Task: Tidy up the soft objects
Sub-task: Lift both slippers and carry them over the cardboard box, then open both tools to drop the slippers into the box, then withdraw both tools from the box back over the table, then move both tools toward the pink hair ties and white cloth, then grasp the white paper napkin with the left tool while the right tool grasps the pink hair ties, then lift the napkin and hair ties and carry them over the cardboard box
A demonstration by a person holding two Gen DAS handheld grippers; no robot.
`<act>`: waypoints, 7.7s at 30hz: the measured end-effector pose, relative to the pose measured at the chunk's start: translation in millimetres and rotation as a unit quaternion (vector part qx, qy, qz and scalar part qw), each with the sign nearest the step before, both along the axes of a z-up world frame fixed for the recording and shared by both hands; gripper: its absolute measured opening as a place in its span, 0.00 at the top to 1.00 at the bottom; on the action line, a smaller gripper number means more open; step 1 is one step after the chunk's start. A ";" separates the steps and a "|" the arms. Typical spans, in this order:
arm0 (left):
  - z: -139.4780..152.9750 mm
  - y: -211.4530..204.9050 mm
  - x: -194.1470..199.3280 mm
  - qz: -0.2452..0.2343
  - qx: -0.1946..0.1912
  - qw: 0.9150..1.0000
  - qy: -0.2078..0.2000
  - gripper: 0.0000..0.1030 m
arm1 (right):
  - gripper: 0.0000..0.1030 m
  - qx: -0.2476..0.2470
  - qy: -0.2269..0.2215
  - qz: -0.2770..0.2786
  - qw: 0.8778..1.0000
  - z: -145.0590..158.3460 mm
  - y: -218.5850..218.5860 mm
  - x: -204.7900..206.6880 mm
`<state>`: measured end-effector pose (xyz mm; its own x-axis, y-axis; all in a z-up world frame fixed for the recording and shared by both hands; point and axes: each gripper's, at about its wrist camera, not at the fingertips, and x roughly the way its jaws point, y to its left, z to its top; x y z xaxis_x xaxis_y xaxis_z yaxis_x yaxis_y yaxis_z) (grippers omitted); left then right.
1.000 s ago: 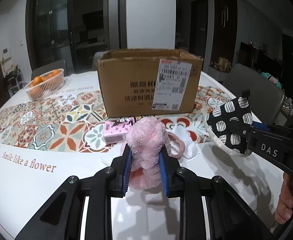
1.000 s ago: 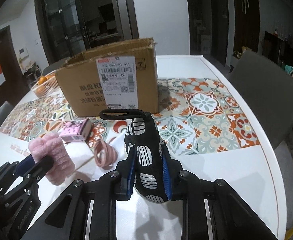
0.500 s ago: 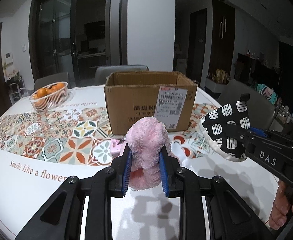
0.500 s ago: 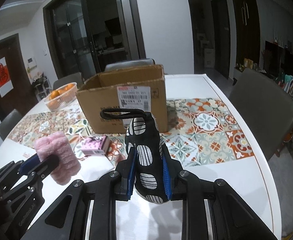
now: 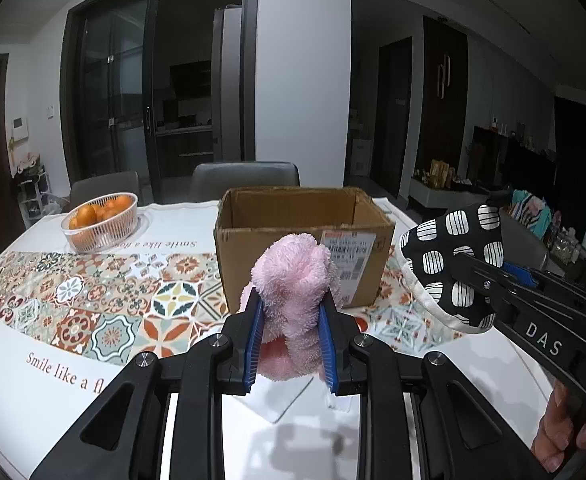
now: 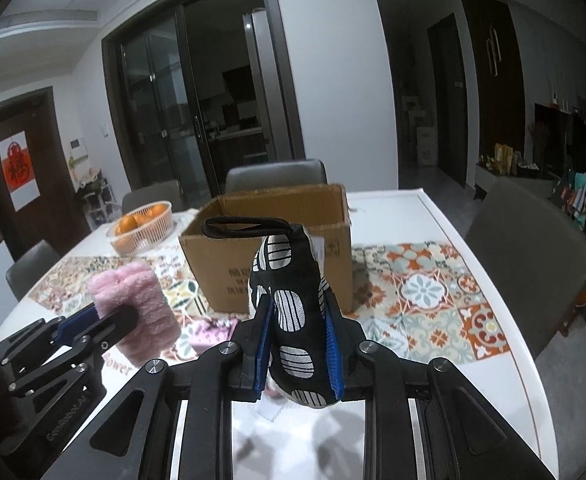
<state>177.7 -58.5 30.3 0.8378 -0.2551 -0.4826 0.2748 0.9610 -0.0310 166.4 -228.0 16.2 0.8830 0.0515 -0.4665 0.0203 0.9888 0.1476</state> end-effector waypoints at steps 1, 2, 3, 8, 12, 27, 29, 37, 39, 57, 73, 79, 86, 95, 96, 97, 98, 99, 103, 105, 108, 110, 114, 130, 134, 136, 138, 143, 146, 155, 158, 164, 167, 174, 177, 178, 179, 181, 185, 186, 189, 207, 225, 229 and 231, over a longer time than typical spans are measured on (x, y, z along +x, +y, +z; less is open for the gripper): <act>2.3 -0.1 1.2 0.000 -0.002 1.000 -0.002 0.75 | 0.76 0.000 -0.004 0.000 1.000 2.3 0.2 0.8; 4.9 0.7 3.1 0.001 -0.005 1.000 -0.003 0.75 | 0.76 0.000 -0.008 0.000 1.000 5.1 0.7 1.9; 7.3 1.4 4.9 0.001 -0.008 1.000 -0.005 0.75 | 0.76 -0.001 -0.012 0.000 1.000 7.6 1.7 2.9; 19.1 2.2 15.0 0.002 -0.007 1.000 -0.020 0.75 | 0.76 0.000 -0.024 0.001 1.000 17.3 3.6 10.9; 24.6 2.8 26.0 0.003 -0.006 1.000 -0.027 0.75 | 0.76 0.000 -0.033 0.000 0.999 24.6 3.2 19.5; 34.1 -2.3 82.7 0.002 0.000 0.999 -0.041 0.75 | 0.75 -0.018 -0.055 -0.002 0.998 45.2 1.8 64.1; 32.6 -3.9 90.6 0.002 0.000 0.999 -0.038 0.75 | 0.75 -0.021 -0.055 -0.001 0.998 44.4 1.8 72.6; 27.5 -8.6 123.4 0.001 0.003 0.999 -0.035 0.75 | 0.75 -0.023 -0.053 0.002 0.998 40.0 -3.1 106.3; 26.7 -11.8 134.1 0.001 0.005 0.999 -0.036 0.75 | 0.75 -0.023 -0.050 0.004 0.998 38.1 -3.1 116.5; -7.2 -30.7 212.6 -0.003 0.020 1.000 0.008 0.74 | 0.75 -0.029 -0.017 0.026 0.999 12.7 -10.2 193.2; -30.1 -36.7 226.2 -0.007 0.044 0.998 0.039 0.53 | 0.51 -0.019 0.034 0.030 0.999 -17.7 -19.1 223.8; -22.2 -33.5 210.6 0.001 0.050 0.999 0.020 0.49 | 0.48 -0.027 0.024 0.020 0.999 -11.6 -18.2 214.5; -12.3 -24.9 183.1 0.006 0.054 0.998 0.008 0.49 | 0.48 -0.041 0.013 0.020 0.999 -6.6 -11.0 191.5; -2.9 -12.6 148.7 0.013 0.055 0.998 0.000 0.48 | 0.48 -0.046 -0.002 0.015 0.999 7.1 -3.7 156.9; -2.2 -11.2 143.7 0.013 0.056 0.998 -0.001 0.48 | 0.48 -0.048 -0.004 0.014 0.999 8.6 -4.1 153.3; -1.7 -10.1 139.2 0.014 0.057 0.998 -0.002 0.48 | 0.48 -0.050 -0.006 0.014 0.999 9.9 -2.5 149.3; -1.1 -8.6 134.1 0.014 0.057 0.998 -0.003 0.48 | 0.48 -0.052 -0.008 0.015 0.998 11.4 -0.6 144.0; -0.6 -7.1 129.6 0.015 0.058 0.998 -0.004 0.48 | 0.48 -0.053 -0.009 0.016 0.998 11.9 1.2 140.5; 0.8 0.3 115.0 0.018 0.055 0.998 -0.002 0.48 | 0.48 -0.059 -0.014 0.018 0.998 14.2 7.9 123.8; 0.3 2.9 107.1 0.020 0.055 0.998 -0.002 0.48 | 0.48 -0.063 -0.016 0.019 0.998 14.7 10.3 116.0; -0.1 7.1 96.4 0.020 0.056 0.998 -0.001 0.48 | 0.48 -0.072 -0.019 0.023 0.997 14.7 15.6 104.6; -1.3 10.3 89.0 0.021 0.058 0.998 -0.002 0.48 | 0.48 -0.076 -0.020 0.025 0.997 13.9 18.4 97.5; -5.6 12.9 76.4 0.019 0.060 0.998 0.002 0.48 | 0.48 -0.074 -0.015 0.028 0.997 10.4 23.8 86.9; -39.3 23.2 38.9 -0.002 0.064 0.997 0.035 0.48 | 0.48 -0.065 0.037 0.038 0.996 -25.4 32.2 58.3; -47.8 23.0 32.2 -0.006 0.069 0.997 0.040 0.48 | 0.48 -0.059 0.057 0.038 0.996 -38.3 31.5 52.2; -52.5 22.2 29.0 -0.011 0.073 0.996 0.041 0.48 | 0.48 -0.056 0.067 0.038 0.995 -44.0 31.4 50.6; -57.6 21.4 26.7 -0.015 0.077 0.996 0.043 0.48 | 0.48 -0.054 0.078 0.040 0.995 -50.4 31.5 49.4; -74.8 19.9 22.2 -0.023 0.080 0.995 0.059 0.48 | 0.48 -0.053 0.100 0.043 0.993 -66.9 32.0 45.7; -84.5 20.1 24.2 -0.025 0.077 0.994 0.073 0.48 | 0.48 -0.051 0.118 0.049 0.990 -78.2 32.5 46.4; -113.1 20.6 37.4 -0.028 0.085 0.990 0.110 0.48 | 0.48 -0.039 0.171 0.062 0.983 -109.3 35.2 56.8; -123.0 20.6 42.8 -0.032 0.084 0.988 0.125 0.48 | 0.48 -0.036 0.185 0.067 0.980 -118.1 36.1 61.7; -136.5 18.0 50.5 -0.038 0.089 0.985 0.142 0.48 | 0.48 -0.044 0.208 0.076 0.974 -133.9 37.8 71.4; -143.5 16.3 55.5 -0.044 0.091 0.983 0.151 0.48 | 0.48 -0.049 0.218 0.080 0.971 -140.8 37.8 75.6; -155.8 13.3 67.1 -0.049 0.089 0.981 0.167 0.48 | 0.48 -0.059 0.231 0.082 0.968 -151.2 37.1 85.1; -160.7 10.9 71.3 -0.053 0.087 0.979 0.176 0.48 | 0.48 -0.065 0.230 0.081 0.968 -152.6 35.9 88.7; -162.1 10.1 72.8 -0.054 0.086 0.979 0.179 0.48 | 0.48 -0.066 0.229 0.082 0.968 -152.8 35.9 89.7; -163.7 9.5 74.4 -0.055 0.085 0.978 0.182 0.48 | 0.48 -0.068 0.229 0.083 0.968 -153.1 36.0 90.7; -166.4 8.4 77.2 -0.056 0.081 0.977 0.188 0.48 | 0.48 -0.071 0.228 0.086 0.967 -154.3 36.4 92.8; -169.3 7.0 81.3 -0.055 0.076 0.977 0.192 0.48 | 0.49 -0.079 0.217 0.083 0.969 -153.4 36.4 94.5; -169.3 6.6 82.4 -0.055 0.075 0.977 0.192 0.48 | 0.49 -0.080 0.214 0.082 0.970 -152.8 36.4 95.0; -169.3 5.4 84.5 -0.054 0.075 0.977 0.191 0.48 | 0.58 -0.083 0.207 0.084 0.971 -151.7 36.1 96.6; -166.3 5.5 79.9 -0.059 0.052 0.980 0.182 0.92 | 0.86 -0.051 0.194 0.076 0.977 -145.9 32.7 92.8; -115.4 12.8 47.6 -0.040 0.012 0.989 0.141 0.92 | 0.87 -0.030 0.160 0.072 0.984 -114.0 28.6 69.9; -100.6 12.9 42.6 -0.041 0.009 0.992 0.123 0.92 | 0.87 -0.027 0.144 0.072 0.987 -101.4 29.3 64.1; -92.1 12.2 40.1 -0.041 0.010 0.993 0.110 0.92 | 0.87 -0.027 0.134 0.071 0.988 -94.6 29.3 61.1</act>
